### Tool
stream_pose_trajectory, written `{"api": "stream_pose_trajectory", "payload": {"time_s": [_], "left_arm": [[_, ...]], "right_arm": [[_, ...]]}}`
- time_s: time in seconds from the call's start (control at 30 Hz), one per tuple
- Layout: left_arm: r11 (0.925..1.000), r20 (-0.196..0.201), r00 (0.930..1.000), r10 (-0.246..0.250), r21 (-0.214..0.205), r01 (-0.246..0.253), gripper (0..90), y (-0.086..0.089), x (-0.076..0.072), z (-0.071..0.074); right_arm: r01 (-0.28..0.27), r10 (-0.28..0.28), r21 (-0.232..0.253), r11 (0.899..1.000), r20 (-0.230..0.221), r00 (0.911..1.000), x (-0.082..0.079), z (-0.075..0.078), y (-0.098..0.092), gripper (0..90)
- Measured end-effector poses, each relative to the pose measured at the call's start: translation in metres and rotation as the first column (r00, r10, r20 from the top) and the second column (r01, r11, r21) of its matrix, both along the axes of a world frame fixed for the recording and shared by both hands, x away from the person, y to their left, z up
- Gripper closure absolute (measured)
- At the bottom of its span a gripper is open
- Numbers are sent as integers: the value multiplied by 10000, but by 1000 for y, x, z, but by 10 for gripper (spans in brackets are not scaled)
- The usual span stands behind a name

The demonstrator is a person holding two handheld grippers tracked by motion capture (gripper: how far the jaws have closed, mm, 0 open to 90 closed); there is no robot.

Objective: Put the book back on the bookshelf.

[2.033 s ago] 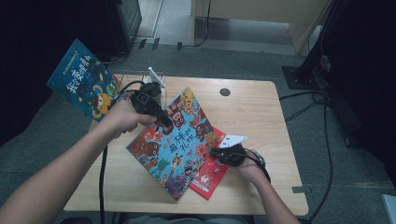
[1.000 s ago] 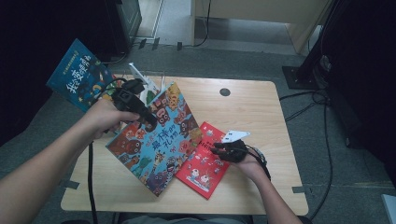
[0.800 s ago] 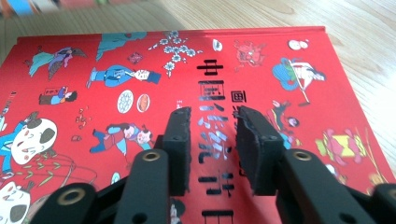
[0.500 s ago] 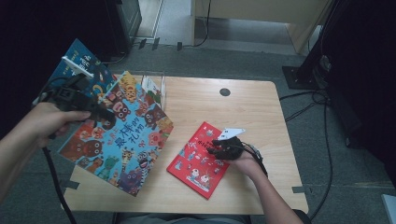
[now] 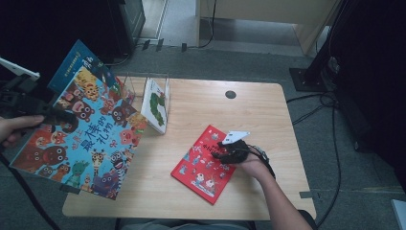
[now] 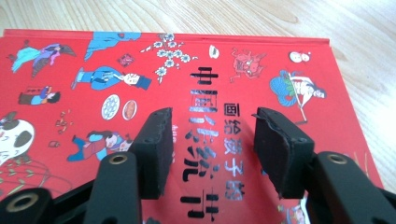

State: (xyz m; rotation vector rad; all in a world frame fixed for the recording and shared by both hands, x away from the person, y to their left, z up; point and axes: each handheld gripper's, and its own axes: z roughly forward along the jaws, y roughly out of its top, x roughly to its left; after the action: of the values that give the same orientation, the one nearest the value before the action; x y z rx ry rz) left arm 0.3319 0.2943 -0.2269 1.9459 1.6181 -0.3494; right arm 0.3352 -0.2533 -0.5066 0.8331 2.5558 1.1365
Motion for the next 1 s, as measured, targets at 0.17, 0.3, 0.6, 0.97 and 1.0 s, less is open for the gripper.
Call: {"api": "stream_pose_trajectory", "payload": {"time_s": [0.17,0.3,0.6,0.97,1.0], "left_arm": [[9984,47,9985,554,-99,-553,814,23,-1,7],[9956,220,9954,933,12,-934,813,36,1,12],[9876,142,9875,1570,15,-1570,813,49,26,20],[9777,260,9776,2088,170,-2093,809,54,71,35],[9755,300,9753,2188,186,-2194,810,53,75,36]], "right_arm": [[10,-10,5,10000,40,10000,2,0,2,462],[31,-31,-7,10000,-4,10000,3,0,4,450],[40,-40,14,10000,-24,10000,3,0,4,450],[85,-86,127,9999,63,9999,2,-2,6,428],[102,-103,129,9999,61,9999,2,-2,6,427]]}}
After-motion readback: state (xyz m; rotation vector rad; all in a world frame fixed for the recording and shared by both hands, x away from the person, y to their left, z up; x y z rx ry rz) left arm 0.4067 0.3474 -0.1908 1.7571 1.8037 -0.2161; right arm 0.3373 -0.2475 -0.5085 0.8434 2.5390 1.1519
